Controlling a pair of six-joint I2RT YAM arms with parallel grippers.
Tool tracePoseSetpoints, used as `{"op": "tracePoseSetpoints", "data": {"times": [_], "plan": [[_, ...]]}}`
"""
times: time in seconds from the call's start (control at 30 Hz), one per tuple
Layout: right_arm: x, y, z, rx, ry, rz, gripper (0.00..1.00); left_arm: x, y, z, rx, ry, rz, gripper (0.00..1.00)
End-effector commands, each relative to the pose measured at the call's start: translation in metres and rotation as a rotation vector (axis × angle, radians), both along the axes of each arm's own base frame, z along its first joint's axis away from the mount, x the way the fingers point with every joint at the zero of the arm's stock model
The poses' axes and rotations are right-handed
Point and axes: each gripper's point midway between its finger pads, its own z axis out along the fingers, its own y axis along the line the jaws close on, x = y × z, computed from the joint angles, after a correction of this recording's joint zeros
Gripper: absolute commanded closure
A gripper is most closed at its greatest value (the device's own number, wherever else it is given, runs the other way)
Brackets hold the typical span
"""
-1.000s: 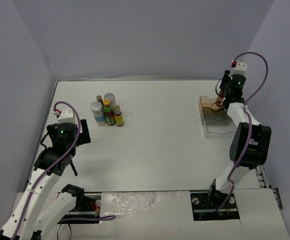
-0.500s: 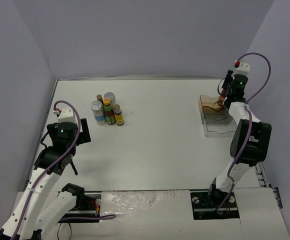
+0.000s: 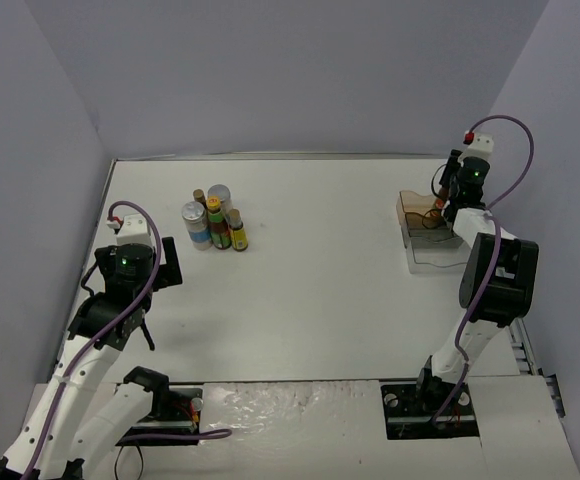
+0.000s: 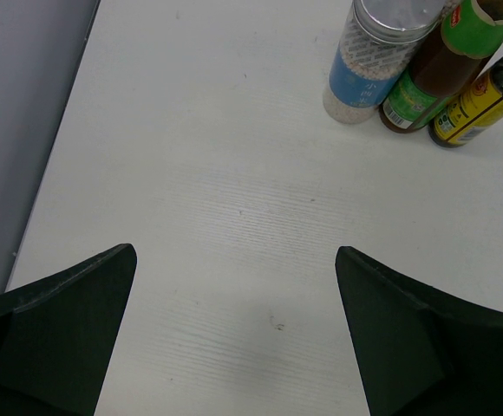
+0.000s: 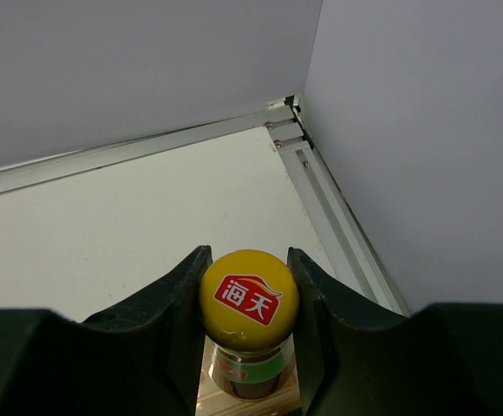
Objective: Organize the condiment bottles
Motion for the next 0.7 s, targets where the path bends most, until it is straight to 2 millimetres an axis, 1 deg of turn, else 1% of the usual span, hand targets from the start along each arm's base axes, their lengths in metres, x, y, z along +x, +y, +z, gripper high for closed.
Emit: {"op": "tracePoseSetpoints", "data": {"times": [0.0, 0.1, 0.17, 0.2, 0.23, 0.3, 0.37, 0.47, 0.53, 0.57, 0.67], "plan": [[0.008, -0.005, 0.087, -0.055, -0.287, -0.001, 0.95, 0.01, -0.003, 0.015, -0.018, -0.069, -0.012, 0.03], [0.005, -0.005, 0.081, -0.054, -0.28, -0.005, 0.91, 0.01, -0.004, 0.016, -0.017, -0.07, -0.014, 0.03], [0.002, -0.005, 0.077, -0.052, -0.271, -0.006, 0.85, 0.01, -0.004, 0.016, -0.018, -0.07, -0.016, 0.03], [0.001, -0.005, 0.077, -0.052, -0.269, -0.006, 0.8, 0.01, -0.004, 0.015, -0.019, -0.068, -0.017, 0.03], [0.0, -0.004, 0.076, -0.051, -0.268, -0.008, 0.8, 0.01, -0.004, 0.015, -0.02, -0.068, -0.018, 0.03], [-0.004, -0.003, 0.077, -0.043, -0.272, -0.007, 0.62, 0.01, -0.005, 0.016, -0.022, -0.071, -0.019, 0.03], [-0.006, -0.002, 0.076, -0.039, -0.269, -0.004, 0.51, 0.01, -0.004, 0.017, -0.021, -0.072, -0.02, 0.03], [-0.012, 0.0, 0.084, -0.038, -0.279, -0.002, 0.35, 0.009, -0.004, 0.018, -0.023, -0.08, -0.019, 0.03], [-0.016, 0.001, 0.091, -0.041, -0.284, -0.002, 0.29, 0.009, -0.005, 0.019, -0.027, -0.083, -0.022, 0.03], [-0.018, 0.001, 0.094, -0.041, -0.287, -0.002, 0.27, 0.008, -0.005, 0.019, -0.028, -0.083, -0.023, 0.03], [-0.027, 0.004, 0.109, -0.025, -0.303, -0.005, 0.2, 0.008, -0.008, 0.02, -0.041, -0.088, -0.036, 0.03]]}}
